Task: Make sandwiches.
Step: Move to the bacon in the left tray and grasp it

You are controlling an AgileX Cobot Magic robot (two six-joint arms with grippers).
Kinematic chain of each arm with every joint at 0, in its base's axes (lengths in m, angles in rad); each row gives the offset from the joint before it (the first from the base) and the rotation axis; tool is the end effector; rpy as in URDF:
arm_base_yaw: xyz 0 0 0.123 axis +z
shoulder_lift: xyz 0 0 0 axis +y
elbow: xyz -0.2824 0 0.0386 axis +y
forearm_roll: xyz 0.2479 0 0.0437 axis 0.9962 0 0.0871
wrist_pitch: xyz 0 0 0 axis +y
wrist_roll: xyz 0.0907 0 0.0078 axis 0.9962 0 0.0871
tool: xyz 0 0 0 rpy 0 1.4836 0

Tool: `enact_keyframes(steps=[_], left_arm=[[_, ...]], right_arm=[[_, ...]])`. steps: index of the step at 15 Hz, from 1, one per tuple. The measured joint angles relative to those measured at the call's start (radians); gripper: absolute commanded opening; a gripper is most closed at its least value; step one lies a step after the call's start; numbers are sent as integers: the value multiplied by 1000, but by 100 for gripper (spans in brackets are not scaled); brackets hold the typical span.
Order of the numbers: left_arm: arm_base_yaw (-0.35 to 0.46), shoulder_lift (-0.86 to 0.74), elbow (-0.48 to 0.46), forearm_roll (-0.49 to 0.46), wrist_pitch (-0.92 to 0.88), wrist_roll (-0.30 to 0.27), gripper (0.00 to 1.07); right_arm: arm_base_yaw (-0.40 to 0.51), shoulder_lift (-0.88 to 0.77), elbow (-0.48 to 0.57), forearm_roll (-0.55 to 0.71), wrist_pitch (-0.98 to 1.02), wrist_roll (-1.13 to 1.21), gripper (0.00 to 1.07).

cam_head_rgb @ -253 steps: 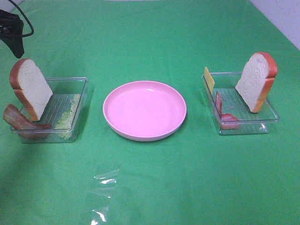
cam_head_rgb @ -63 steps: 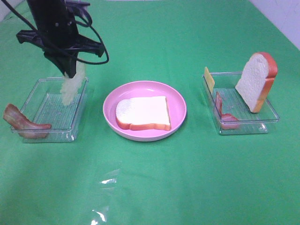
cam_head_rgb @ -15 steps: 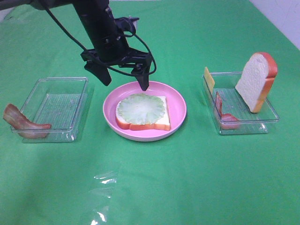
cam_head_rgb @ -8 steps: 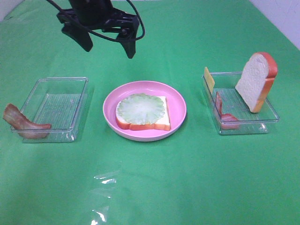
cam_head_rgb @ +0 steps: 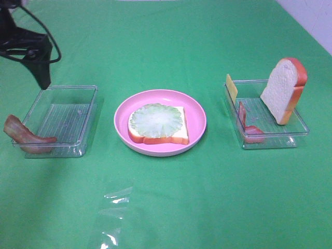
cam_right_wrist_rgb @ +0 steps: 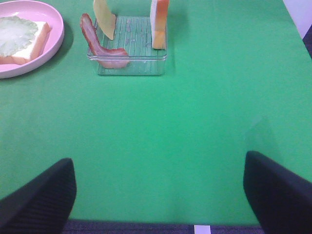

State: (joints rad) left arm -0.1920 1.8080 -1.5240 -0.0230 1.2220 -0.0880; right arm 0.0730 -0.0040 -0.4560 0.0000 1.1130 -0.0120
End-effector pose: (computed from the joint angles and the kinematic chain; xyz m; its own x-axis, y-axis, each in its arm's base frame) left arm 0.3606 -0.0721 0.2709 -0.9844 0.0939 -0.1488 0.1002 0.9943 -0.0358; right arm -0.0030 -0.0002 0.2608 -0.5338 -0.0511 -0.8441 -0.0793 0.9968 -0.0101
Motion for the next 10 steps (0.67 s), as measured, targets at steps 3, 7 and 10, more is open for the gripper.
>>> enact_keyframes(steps=[3, 7, 10], left_arm=[[39, -1, 74, 75, 0, 0, 100], [39, -1, 74, 94, 0, 0, 100], [39, 5, 74, 94, 0, 0, 100]], right_arm=[[0, 0, 0, 0, 0, 0, 90], [0, 0, 0, 0, 0, 0, 90], [0, 0, 0, 0, 0, 0, 90]])
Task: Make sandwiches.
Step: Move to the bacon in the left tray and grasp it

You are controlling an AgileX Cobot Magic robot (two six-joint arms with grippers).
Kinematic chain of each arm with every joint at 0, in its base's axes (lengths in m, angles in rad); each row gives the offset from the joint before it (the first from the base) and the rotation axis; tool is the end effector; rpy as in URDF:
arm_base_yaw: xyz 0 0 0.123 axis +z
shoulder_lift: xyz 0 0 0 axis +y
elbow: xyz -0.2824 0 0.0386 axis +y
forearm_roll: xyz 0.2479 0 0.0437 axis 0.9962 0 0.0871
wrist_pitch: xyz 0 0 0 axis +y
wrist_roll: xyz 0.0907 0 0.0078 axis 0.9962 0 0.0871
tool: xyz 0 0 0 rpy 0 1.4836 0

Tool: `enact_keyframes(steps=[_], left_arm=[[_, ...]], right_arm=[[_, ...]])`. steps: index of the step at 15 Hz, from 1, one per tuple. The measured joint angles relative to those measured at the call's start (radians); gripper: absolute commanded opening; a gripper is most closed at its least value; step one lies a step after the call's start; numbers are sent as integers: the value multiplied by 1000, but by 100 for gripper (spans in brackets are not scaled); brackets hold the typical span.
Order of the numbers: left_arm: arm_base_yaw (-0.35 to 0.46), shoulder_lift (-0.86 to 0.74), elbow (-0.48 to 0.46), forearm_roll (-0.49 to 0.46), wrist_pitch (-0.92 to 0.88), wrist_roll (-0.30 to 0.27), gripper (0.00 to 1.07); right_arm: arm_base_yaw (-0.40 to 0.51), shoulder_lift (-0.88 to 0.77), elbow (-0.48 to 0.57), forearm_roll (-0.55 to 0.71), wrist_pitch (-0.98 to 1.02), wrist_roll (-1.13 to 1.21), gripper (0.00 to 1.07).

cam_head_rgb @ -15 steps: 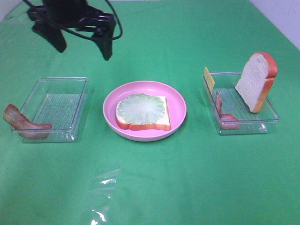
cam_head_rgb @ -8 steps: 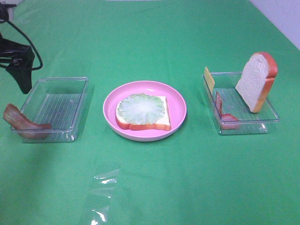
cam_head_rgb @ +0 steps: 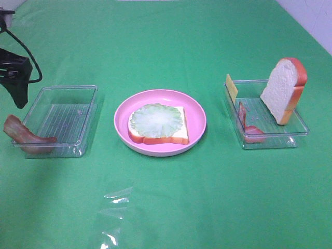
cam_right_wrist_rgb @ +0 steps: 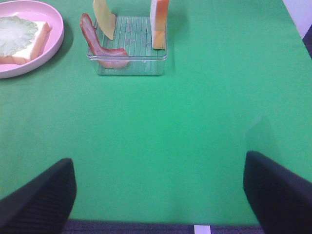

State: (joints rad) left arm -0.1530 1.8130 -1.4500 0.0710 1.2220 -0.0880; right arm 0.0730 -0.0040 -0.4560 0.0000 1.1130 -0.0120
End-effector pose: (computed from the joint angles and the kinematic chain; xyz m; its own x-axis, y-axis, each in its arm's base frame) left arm 0.3558 -0.0487 0.2501 -0.9930 0.0889 -0.0778 0.0842 0.9945 0.0617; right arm -0.0030 -0.0002 0.2608 -0.5338 -0.0511 -0.8441 -0.0793 0.9968 -0.0101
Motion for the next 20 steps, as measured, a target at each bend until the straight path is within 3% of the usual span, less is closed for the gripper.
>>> enact_keyframes(steps=[10, 12, 15, 16, 20], left_arm=[[0, 222, 5, -26, -57, -18, 100], [0, 228, 5, -25, -82, -18, 95], [0, 231, 5, -25, -102, -23, 72], [0, 231, 5, -25, -102, -25, 69], [0, 231, 5, -25, -102, -30, 68]], right_arm=[[0, 0, 0, 0, 0, 0, 90], [0, 0, 0, 0, 0, 0, 90], [0, 0, 0, 0, 0, 0, 90], [0, 0, 0, 0, 0, 0, 90], [0, 0, 0, 0, 0, 0, 90]])
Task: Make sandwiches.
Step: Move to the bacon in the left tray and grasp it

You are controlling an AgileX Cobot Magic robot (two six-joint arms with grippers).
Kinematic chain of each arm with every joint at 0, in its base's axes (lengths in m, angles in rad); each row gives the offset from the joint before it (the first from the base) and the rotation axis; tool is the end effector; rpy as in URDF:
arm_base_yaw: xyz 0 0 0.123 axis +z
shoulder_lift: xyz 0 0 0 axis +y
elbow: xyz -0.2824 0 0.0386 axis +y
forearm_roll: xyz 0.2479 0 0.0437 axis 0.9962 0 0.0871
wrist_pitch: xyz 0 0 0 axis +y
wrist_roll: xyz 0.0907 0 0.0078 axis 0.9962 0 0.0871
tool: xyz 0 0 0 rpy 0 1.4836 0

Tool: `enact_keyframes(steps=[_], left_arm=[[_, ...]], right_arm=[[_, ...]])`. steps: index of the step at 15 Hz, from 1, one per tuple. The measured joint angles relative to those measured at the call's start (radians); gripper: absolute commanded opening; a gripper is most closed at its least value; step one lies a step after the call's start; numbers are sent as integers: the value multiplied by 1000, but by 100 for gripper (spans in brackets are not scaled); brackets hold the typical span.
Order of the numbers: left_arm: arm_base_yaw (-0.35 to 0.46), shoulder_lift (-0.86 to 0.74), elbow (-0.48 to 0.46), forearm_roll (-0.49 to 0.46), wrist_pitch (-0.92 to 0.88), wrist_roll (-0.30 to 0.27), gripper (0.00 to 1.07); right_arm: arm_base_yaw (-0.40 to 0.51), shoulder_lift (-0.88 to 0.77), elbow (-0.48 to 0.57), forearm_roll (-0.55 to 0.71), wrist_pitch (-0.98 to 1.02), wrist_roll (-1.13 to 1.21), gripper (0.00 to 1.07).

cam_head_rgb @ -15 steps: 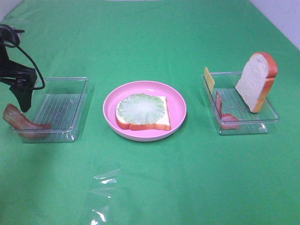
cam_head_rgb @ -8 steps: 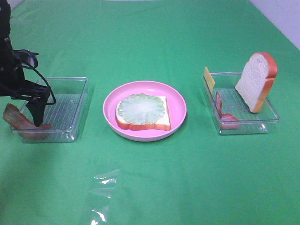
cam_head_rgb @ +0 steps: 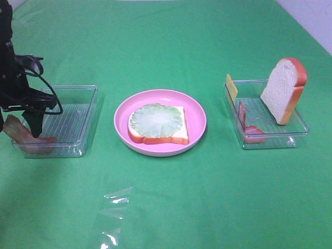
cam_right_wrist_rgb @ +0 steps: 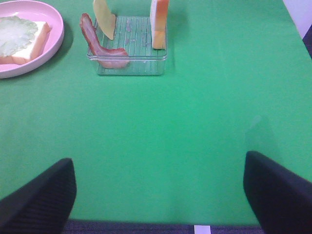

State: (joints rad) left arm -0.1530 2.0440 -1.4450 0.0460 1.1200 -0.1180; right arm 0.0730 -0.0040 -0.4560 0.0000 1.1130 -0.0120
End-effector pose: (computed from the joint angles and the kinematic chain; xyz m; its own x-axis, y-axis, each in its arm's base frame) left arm 0.3829 -0.0552 0.1623 -0.9969 0.0549 0.0562 0.0575 0.9972 0.0470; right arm -0.0030 -0.0002 0.2608 -0.5338 -0.0511 -0.8441 -0.0793 0.9968 -0.0101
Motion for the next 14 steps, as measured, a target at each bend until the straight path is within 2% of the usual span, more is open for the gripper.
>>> enact_keyframes(steps=[4, 7, 11, 12, 14], left_arm=[[0, 0, 0, 0, 0, -21, 67], [0, 0, 0, 0, -3, -23, 45], [0, 0, 0, 0, -24, -44, 5], [0, 0, 0, 0, -24, -44, 0], [0, 0, 0, 0, -24, -44, 0]], right_arm=[[0, 0, 0, 0, 0, 0, 90], [0, 0, 0, 0, 0, 0, 90], [0, 0, 0, 0, 0, 0, 90], [0, 0, 0, 0, 0, 0, 90], [0, 0, 0, 0, 0, 0, 90]])
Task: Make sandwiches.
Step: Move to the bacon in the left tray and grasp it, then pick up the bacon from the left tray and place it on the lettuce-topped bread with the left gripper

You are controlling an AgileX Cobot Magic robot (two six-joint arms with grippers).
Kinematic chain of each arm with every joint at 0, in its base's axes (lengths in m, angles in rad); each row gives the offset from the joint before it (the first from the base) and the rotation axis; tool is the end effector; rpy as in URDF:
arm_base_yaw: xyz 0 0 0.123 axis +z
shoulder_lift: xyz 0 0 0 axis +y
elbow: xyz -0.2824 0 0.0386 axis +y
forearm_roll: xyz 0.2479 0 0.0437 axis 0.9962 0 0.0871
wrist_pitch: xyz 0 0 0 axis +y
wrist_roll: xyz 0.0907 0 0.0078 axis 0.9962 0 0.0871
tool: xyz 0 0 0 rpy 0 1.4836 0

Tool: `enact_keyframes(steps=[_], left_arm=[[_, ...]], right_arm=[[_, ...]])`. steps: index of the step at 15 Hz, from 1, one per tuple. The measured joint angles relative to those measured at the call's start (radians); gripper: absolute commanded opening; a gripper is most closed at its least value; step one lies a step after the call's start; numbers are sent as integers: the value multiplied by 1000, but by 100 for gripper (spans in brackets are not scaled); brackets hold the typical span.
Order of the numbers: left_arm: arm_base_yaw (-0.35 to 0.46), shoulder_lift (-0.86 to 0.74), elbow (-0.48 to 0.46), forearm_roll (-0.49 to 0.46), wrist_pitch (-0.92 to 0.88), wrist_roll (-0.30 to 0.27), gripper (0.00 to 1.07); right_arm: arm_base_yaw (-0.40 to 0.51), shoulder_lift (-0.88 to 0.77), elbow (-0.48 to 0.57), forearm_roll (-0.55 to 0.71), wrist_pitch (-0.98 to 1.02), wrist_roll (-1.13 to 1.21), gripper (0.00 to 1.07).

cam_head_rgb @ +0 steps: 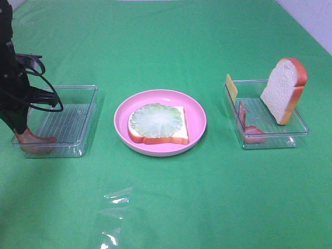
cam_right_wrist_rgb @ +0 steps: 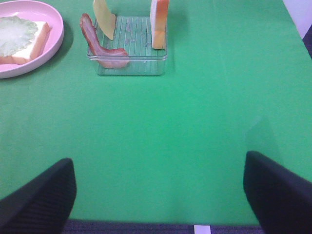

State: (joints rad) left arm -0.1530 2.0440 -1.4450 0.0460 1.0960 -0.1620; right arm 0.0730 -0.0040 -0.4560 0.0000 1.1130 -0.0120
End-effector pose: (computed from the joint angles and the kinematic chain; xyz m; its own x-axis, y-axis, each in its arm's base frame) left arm 0.3850 -0.0556 0.1622 -0.9995 0.0121 0.0305 0.0135 0.9989 0.0456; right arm -0.0030 -0.0002 0.2608 -0.5338 -0.0511 -0.8441 -0.0793 0.9968 -0.0101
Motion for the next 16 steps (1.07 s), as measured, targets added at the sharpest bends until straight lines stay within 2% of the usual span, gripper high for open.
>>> enact_keyframes(steps=[5, 8, 9, 10, 12, 13, 16], left_arm=[[0, -11, 0, -3, -1, 4, 0], [0, -68, 0, -58, -1, 38, 0], [0, -95, 0, -86, -1, 57, 0], [0, -138, -11, -156, 1, 120, 0], [0, -152, -56, -250, 28, 181, 0], [0, -152, -73, -278, 35, 194, 0], [0, -152, -167, -444, 49, 256, 0]], right_arm=[[0, 0, 0, 0, 0, 0, 90], [0, 0, 0, 0, 0, 0, 90], [0, 0, 0, 0, 0, 0, 90], [0, 0, 0, 0, 0, 0, 90], [0, 0, 0, 0, 0, 0, 90], [0, 0, 0, 0, 0, 0, 90], [0, 0, 0, 0, 0, 0, 90]])
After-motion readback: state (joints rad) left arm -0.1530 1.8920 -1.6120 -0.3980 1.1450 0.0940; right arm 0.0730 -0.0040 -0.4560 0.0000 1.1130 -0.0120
